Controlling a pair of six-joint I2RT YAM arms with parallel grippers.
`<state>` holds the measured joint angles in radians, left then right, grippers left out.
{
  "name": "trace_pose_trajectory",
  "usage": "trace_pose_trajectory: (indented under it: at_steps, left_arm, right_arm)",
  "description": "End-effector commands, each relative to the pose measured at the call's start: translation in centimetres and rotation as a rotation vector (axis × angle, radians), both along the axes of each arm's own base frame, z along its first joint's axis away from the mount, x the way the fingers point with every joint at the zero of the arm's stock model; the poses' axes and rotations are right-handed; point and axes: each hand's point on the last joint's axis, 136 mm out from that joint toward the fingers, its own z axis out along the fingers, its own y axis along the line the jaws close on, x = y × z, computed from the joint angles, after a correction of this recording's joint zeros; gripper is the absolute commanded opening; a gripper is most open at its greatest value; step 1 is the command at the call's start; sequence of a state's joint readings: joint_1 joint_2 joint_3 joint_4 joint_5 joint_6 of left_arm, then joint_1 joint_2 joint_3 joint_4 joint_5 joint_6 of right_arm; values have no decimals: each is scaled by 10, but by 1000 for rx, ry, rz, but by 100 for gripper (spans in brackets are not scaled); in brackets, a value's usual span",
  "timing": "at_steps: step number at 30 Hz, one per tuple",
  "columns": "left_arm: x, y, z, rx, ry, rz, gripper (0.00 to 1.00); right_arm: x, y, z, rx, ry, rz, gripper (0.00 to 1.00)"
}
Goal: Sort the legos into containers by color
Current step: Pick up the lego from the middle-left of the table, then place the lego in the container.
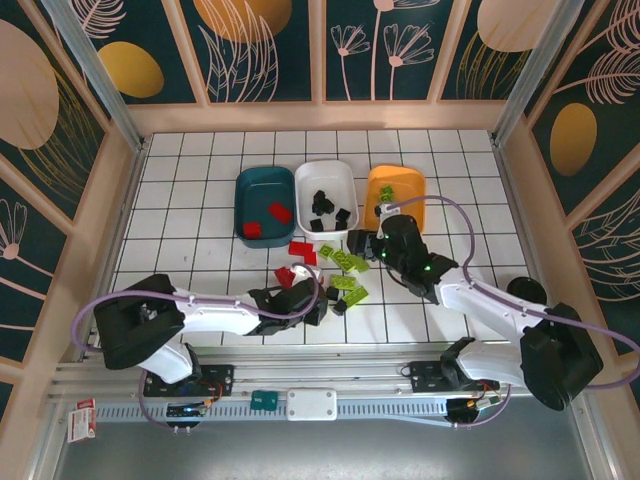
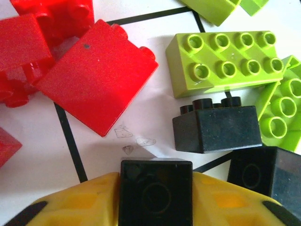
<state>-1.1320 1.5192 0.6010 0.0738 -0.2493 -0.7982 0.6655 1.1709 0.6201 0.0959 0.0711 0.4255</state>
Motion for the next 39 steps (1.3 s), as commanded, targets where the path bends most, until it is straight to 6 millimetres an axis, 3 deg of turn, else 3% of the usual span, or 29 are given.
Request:
trace_pose_trajectory:
  at_steps: [1,6,10,13,16,21,26,30,34,39]
  left_arm:
    - [-3,5,22,-68,-14,19,32]
    - [22,17,80,-139,-134,73,35]
    - [73,22,117,-193,-188,119,35]
    - [112,10,138,-194,-220,116,35]
    - [148,-7,139,-163,-220,117,33]
    - [195,-26,105,-101,-164,124,32]
    - [220,-55,83,-94,-124,106,37]
    - [236,-64,67,-77,-98,120,46]
    - [243,-67,73,-104,-99,128,57]
    - [239,-67,109,-172,-137,122,73]
  right_arm:
    - [-4,-8,9,23,-25,-34,61]
    - [-19,-17,6,61,-22,-43,61]
    - [-33,-22,-1,81,-3,-40,61]
    - [-44,-23,-10,76,17,-38,61]
    - [-55,-24,-19,68,38,-32,61]
    - [-70,-25,-27,51,52,-20,61]
    - [-82,-21,-33,34,67,9,61]
    - [-93,-14,-41,33,84,41,61]
    - [-105,-6,-44,34,95,79,61]
    - [-116,5,-44,34,96,128,61]
